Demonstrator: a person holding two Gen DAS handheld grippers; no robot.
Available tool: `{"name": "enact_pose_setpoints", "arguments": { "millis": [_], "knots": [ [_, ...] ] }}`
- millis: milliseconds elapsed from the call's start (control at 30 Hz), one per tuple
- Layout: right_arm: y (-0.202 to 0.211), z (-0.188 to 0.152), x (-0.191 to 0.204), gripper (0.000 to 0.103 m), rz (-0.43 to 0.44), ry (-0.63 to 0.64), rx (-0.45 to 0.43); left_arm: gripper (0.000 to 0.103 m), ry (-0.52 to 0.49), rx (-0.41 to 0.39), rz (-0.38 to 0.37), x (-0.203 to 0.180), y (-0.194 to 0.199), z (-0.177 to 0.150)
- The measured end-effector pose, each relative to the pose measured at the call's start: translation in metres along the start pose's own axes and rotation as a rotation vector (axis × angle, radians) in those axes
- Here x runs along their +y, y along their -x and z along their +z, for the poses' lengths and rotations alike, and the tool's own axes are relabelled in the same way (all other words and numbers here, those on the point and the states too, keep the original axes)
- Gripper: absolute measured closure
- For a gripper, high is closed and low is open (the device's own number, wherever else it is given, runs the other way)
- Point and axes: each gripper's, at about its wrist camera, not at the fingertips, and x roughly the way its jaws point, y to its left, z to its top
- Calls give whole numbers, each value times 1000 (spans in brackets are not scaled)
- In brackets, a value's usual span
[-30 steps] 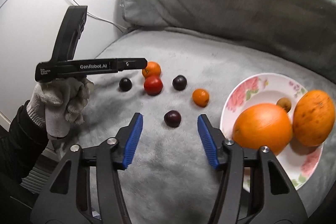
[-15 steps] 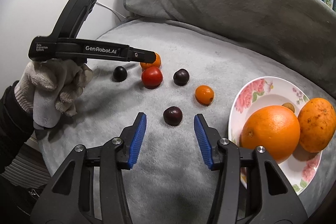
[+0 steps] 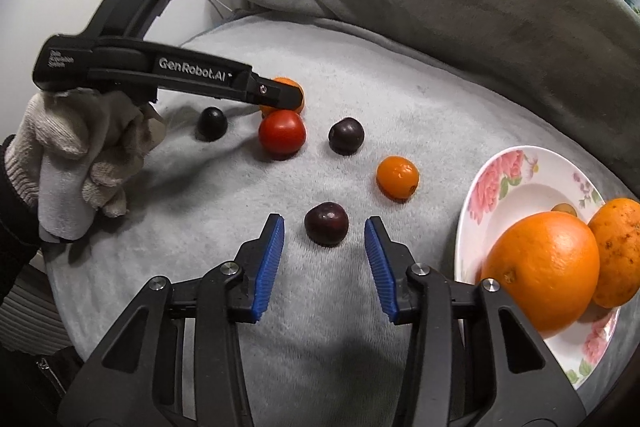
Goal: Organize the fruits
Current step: 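Grasp a dark plum with the right gripper while the left gripper grasps a small mandarin, then carry the plum and mandarin onto the plate while both grippers open there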
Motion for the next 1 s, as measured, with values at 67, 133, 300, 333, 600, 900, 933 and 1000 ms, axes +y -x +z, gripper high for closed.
{"name": "enact_pose_setpoints", "arguments": {
  "millis": [67, 133, 300, 333, 600, 900, 933, 1000],
  "knots": [
    [-4, 0, 1, 61, 0, 6, 9, 68, 9, -2, -5, 0, 0, 1],
    [-7, 0, 1, 68, 2, 10, 21, 68, 12, -4, -6, 1, 0, 1],
    [-11, 0, 2, 78, 1, 23, 32, 69, 15, -12, -6, 2, 2, 1],
    [-11, 1, 2, 78, -1, 25, 30, 69, 16, -14, -4, 2, 3, 1],
    [-7, -1, 0, 78, 9, 12, 10, 69, 28, -39, -3, 6, 10, 2],
    [26, -5, -4, 78, 44, -21, -54, 69, 0, -65, -29, -12, 18, 6],
    [30, -6, -5, 78, 45, -26, -61, 69, -6, -67, -37, -16, 18, 7],
    [43, -10, -9, 78, 40, -36, -77, 69, -17, -70, -49, -24, 18, 8]
  ]
}}
